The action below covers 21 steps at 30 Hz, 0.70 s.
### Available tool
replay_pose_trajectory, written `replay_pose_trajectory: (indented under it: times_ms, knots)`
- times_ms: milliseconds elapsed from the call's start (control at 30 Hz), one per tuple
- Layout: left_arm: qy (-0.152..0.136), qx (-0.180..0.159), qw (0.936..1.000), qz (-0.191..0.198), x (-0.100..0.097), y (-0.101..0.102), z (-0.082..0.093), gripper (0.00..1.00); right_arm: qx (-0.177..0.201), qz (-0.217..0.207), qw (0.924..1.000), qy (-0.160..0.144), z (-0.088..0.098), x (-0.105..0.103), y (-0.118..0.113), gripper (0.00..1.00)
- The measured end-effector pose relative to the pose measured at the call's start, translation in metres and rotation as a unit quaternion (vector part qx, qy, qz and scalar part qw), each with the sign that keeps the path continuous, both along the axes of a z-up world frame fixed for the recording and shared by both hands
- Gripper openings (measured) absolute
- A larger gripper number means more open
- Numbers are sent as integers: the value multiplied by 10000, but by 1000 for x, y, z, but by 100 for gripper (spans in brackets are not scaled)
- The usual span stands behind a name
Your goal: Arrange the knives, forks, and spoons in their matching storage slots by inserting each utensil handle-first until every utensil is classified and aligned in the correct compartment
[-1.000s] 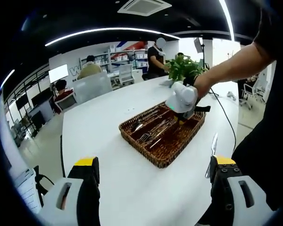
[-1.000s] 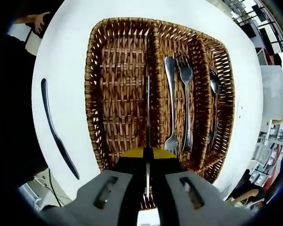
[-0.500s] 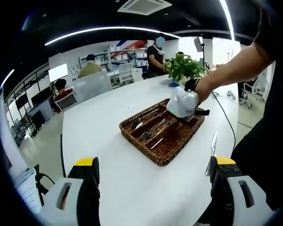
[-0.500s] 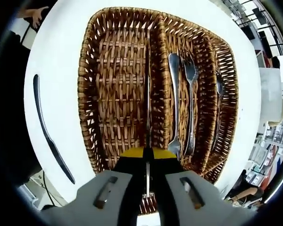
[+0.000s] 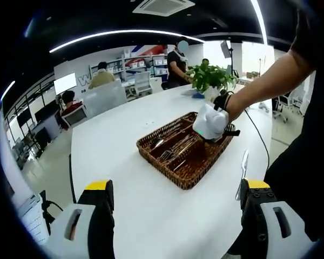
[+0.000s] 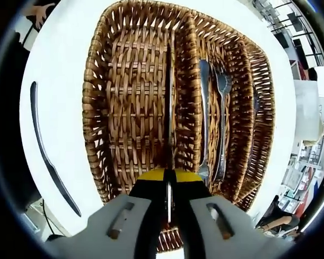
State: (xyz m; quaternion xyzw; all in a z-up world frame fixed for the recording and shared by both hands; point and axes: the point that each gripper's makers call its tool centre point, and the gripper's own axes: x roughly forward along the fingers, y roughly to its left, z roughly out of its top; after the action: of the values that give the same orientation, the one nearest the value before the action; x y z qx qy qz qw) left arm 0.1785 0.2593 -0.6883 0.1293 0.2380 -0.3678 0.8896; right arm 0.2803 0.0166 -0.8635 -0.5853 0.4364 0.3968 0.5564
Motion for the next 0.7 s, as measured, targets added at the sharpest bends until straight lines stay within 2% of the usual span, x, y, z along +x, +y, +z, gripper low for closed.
replay_pose_trajectory:
  times_ms: [167,567,700]
  knots:
    - [-1,5,10000,-51,0,-3,0,99,81,-47,9999,-89,-4,-1,1,1]
    - [-11,-26,10000,-88,0,-7,0,99,286,404,9980,-390,-2,-1,2,3]
    - [-25,4,9999,-127,0,-8,0,99,479,566,9964,-415,0,-4,5,4]
